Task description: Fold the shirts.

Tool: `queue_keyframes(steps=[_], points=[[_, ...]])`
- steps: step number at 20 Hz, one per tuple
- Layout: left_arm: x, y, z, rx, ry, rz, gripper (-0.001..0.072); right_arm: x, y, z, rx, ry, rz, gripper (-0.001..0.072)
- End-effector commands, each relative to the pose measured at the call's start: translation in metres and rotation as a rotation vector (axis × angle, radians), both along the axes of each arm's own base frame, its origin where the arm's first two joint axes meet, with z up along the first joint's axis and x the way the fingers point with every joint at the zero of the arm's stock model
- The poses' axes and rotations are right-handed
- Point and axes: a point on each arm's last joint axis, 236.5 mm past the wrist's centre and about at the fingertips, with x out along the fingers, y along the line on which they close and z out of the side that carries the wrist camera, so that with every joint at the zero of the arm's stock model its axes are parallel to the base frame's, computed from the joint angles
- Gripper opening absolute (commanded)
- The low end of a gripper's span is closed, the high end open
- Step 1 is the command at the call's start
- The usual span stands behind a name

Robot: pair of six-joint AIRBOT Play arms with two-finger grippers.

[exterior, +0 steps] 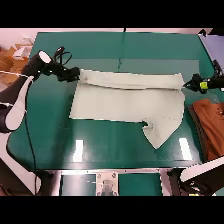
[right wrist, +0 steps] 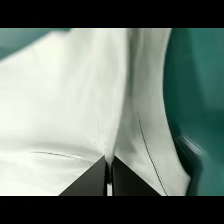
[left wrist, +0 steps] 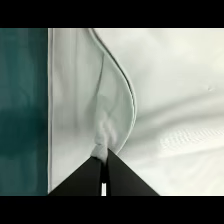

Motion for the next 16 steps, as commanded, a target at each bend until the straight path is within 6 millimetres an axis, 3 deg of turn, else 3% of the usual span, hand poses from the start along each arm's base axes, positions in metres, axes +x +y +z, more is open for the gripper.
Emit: queue_keyframes(steps=[1, 8, 9, 10, 11, 14, 16], points=[[-0.013, 0.0, -0.016, 0.006, 0.062, -0.001, 0.0021, -0.023, 0.004, -0.023, -0.001, 0.093, 0.01, 0.002], [-0.02, -0.023, -0.025, -0.012, 0.083, -0.03, 0.0021, -0.025, 0.006, -0.027, 0.007, 0.104, 0.006, 0.0023], [-0.021, -0.023, -0.025, -0.013, 0.09, -0.03, 0.003, -0.026, 0.007, -0.026, 0.013, 0.11, 0.005, 0.0104], [-0.023, -0.022, -0.023, -0.018, 0.107, -0.023, 0.0298, -0.028, 0.008, -0.024, 0.021, 0.117, 0.008, 0.0227], [-0.025, -0.018, -0.019, -0.028, 0.13, -0.006, 0.0491, -0.03, 0.008, -0.019, 0.029, 0.122, 0.02, 0.0274], [-0.043, 0.002, 0.009, -0.04, 0.22, -0.045, 0.0502, -0.042, 0.001, 0.006, 0.047, 0.127, 0.012, 0.0273], [-0.068, 0.017, 0.023, -0.042, 0.32, -0.069, 0.0501, -0.056, -0.003, 0.024, 0.051, 0.124, 0.002, 0.0272]])
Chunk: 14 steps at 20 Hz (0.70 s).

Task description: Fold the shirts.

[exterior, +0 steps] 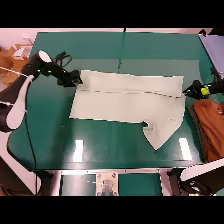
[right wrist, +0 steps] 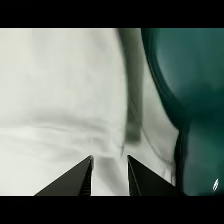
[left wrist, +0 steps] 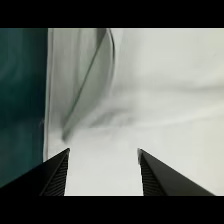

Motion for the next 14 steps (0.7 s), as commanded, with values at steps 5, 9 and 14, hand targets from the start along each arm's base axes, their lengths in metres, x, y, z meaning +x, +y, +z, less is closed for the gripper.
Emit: queue_keyframes(steps=[5, 9, 14], points=[[-0.094, 0.035, 0.038, 0.072, 0.232, -0.102, 0.0492, -0.088, 0.01, 0.023, 0.055, 0.063, -0.106, 0.027], [-0.158, 0.046, 0.031, 0.125, 0.238, -0.113, 0.0493, -0.152, 0.025, 0.015, 0.076, 0.11, -0.26, 0.027], [-0.208, 0.031, -0.011, 0.047, 0.138, 0.06, 0.0495, -0.223, 0.05, -0.02, 0.0, 0.209, -0.396, 0.0321]])
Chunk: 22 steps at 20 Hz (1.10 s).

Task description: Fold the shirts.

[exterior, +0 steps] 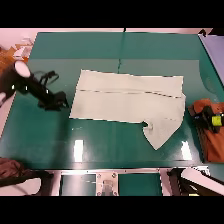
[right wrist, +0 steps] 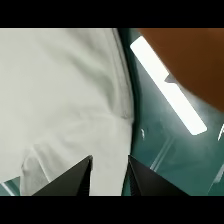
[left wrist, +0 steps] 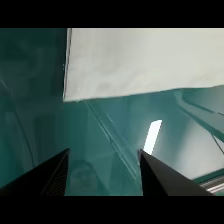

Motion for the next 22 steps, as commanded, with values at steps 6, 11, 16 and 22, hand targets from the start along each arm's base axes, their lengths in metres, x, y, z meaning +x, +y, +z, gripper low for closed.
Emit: queue_keyframes(steps=[6, 11, 16, 22], points=[[-0.019, -0.032, -0.061, -0.146, -0.133, 0.32, 0.0495, -0.037, 0.066, -0.057, 0.105, -0.027, -0.146, 0.037], [0.0, -0.053, -0.058, -0.151, -0.234, 0.339, 0.0495, -0.026, 0.095, -0.082, 0.103, -0.055, -0.153, 0.0356], [0.008, -0.054, -0.06, -0.167, -0.207, 0.456, 0.0495, -0.001, 0.115, -0.069, 0.123, -0.151, -0.092, 0.027], [0.032, -0.068, -0.068, -0.243, -0.203, 0.637, 0.0494, 0.0, 0.116, -0.069, 0.097, -0.182, -0.032, 0.0271]])
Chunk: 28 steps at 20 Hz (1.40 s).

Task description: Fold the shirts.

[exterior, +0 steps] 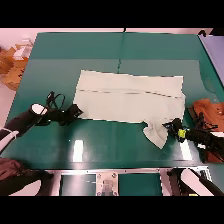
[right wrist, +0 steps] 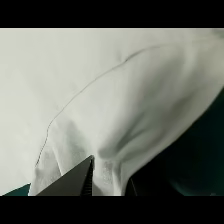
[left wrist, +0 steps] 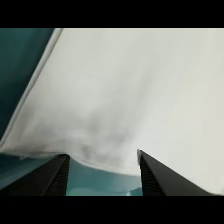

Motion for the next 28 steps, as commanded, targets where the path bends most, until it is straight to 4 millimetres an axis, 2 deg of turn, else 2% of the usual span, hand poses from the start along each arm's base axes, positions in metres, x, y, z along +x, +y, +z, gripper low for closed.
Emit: queue_keyframes(steps=[1, 3, 5, 6, 7, 8, 9, 12, 13, 15, 17, 20, 24, 26, 28], points=[[0.016, -0.017, -0.01, -0.045, -0.007, 0.122, 0.0494, 0.003, 0.002, 0.002, -0.01, -0.026, 0.02, 0.027], [0.017, -0.029, -0.017, -0.028, -0.021, 0.125, 0.0493, 0.003, 0.003, 0.002, -0.004, -0.025, 0.024, 0.0271], [0.018, -0.028, -0.015, -0.034, -0.021, 0.127, 0.0492, 0.001, 0.006, 0.002, 0.003, -0.021, 0.037, 0.0271], [0.018, -0.026, -0.014, -0.044, -0.011, 0.128, 0.0462, 0.0, 0.006, 0.002, 0.003, -0.019, 0.04, 0.027], [0.016, -0.023, -0.015, -0.048, -0.002, 0.115, 0.021, -0.001, 0.007, 0.002, 0.006, -0.018, 0.043, 0.0268], [0.013, -0.022, -0.015, -0.053, 0.007, 0.097, 0.0036, -0.001, 0.008, 0.003, 0.01, -0.017, 0.047, 0.0262], [0.011, -0.02, -0.015, -0.061, 0.018, 0.08, 0.0021, -0.002, 0.009, 0.003, 0.014, -0.016, 0.05, 0.0248], [0.009, -0.009, -0.01, -0.069, 0.023, 0.057, 0.0021, -0.006, 0.015, 0.004, 0.031, -0.008, 0.078, 0.0048], [0.01, -0.005, -0.004, -0.056, 0.003, 0.045, 0.0021, -0.008, 0.017, 0.005, 0.036, -0.006, 0.089, 0.0023], [0.01, 0.001, 0.011, -0.012, -0.058, 0.001, 0.002, -0.011, 0.018, 0.005, 0.037, 0.0, 0.107, 0.0022], [-0.001, -0.002, 0.019, 0.004, -0.065, -0.069, 0.002, -0.014, 0.014, 0.006, 0.02, 0.029, 0.126, 0.0021], [-0.028, -0.014, 0.013, 0.007, -0.005, -0.178, 0.002, -0.023, 0.002, 0.011, -0.014, 0.119, 0.146, 0.0021], [-0.051, -0.034, 0.016, -0.002, 0.021, -0.284, 0.0019, -0.05, -0.023, 0.019, -0.103, 0.282, 0.171, 0.0021], [-0.056, -0.038, 0.022, 0.007, 0.003, -0.32, 0.0019, -0.05, -0.035, 0.031, -0.152, 0.3, 0.173, 0.0021], [-0.055, -0.04, 0.034, 0.001, -0.024, -0.325, 0.0019, -0.038, -0.041, 0.052, -0.171, 0.264, 0.185, 0.0021]])
